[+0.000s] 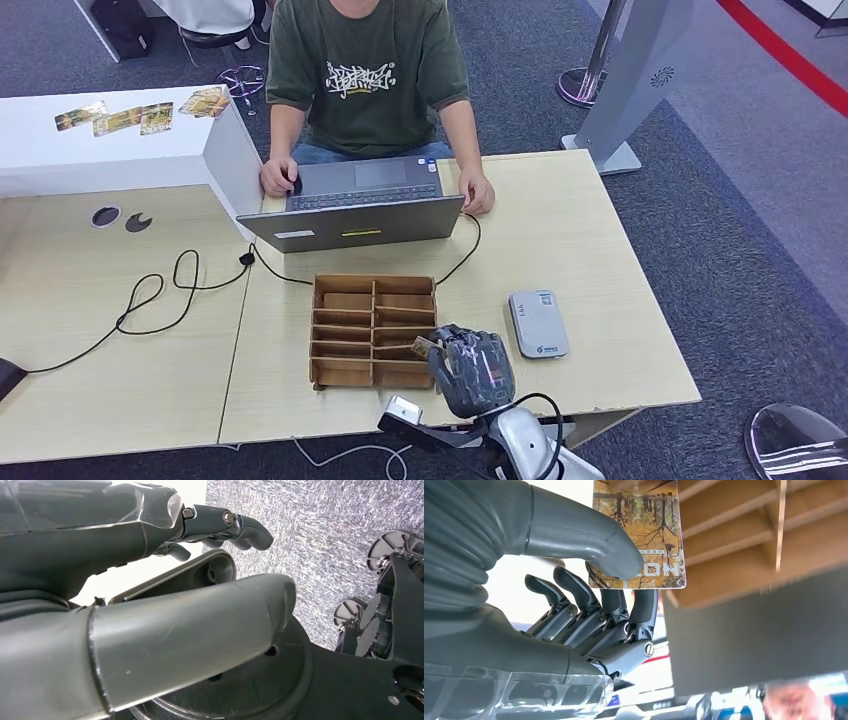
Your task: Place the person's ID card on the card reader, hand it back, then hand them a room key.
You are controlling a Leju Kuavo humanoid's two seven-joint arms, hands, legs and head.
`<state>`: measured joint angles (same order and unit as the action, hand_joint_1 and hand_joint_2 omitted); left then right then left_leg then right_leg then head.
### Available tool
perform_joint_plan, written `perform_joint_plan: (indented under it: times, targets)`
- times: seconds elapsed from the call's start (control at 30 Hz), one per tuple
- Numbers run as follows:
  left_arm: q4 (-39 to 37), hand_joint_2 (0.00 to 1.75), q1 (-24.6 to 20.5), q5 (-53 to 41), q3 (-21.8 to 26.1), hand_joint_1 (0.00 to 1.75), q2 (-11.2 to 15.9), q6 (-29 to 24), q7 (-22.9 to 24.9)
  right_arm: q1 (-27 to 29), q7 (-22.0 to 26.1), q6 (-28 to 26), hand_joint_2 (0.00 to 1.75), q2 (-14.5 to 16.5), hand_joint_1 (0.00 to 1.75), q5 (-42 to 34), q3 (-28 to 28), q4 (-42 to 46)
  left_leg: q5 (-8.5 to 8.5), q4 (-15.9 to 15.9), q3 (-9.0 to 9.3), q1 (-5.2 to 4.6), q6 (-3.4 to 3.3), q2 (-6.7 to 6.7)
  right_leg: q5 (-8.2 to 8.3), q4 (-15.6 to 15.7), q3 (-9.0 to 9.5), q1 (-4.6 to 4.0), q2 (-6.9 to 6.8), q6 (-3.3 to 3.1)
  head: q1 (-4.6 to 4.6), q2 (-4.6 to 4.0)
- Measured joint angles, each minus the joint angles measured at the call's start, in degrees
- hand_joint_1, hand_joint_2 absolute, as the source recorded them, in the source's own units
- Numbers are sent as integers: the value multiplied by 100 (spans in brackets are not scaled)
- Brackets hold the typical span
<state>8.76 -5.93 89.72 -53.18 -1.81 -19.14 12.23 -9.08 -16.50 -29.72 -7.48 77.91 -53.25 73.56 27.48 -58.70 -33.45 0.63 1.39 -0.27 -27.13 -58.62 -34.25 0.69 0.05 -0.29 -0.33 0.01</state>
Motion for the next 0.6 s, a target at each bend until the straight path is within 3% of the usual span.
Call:
perform_joint_plan:
  times: [0.6]
  targets:
    - [0,0,0,2,0,0,-16,-38,-38,556,414,-611,175,86,175,-80,877,797,0,0,1,0,0,-1,0,0,1,0,-1,0,0,1]
